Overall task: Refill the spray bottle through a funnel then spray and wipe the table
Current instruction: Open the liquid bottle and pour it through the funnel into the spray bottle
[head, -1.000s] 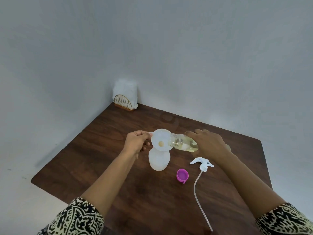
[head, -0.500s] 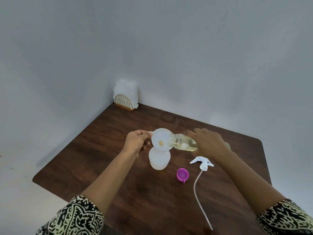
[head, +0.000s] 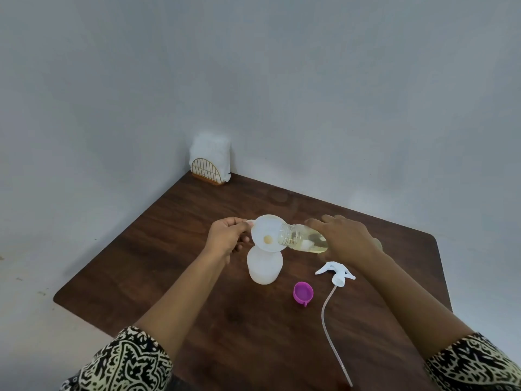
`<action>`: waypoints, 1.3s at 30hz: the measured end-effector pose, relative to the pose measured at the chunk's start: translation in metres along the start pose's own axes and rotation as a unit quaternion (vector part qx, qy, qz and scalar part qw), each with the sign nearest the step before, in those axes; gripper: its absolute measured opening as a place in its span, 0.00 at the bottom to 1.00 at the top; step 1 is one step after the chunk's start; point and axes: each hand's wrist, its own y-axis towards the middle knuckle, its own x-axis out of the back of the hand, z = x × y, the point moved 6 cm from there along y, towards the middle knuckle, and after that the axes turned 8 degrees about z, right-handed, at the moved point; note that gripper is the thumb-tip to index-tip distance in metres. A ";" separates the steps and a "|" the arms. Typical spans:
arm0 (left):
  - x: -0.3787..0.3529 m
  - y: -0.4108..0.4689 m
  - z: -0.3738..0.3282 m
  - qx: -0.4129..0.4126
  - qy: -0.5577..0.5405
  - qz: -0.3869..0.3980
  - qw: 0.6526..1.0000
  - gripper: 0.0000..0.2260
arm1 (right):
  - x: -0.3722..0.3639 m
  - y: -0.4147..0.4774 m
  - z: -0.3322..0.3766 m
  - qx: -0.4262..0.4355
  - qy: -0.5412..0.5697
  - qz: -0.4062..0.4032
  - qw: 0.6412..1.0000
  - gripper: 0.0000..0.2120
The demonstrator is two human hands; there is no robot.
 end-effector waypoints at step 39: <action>0.000 0.003 0.002 -0.004 -0.002 -0.001 1.000 0.04 | 0.003 0.002 0.000 0.017 -0.021 0.008 1.000 0.29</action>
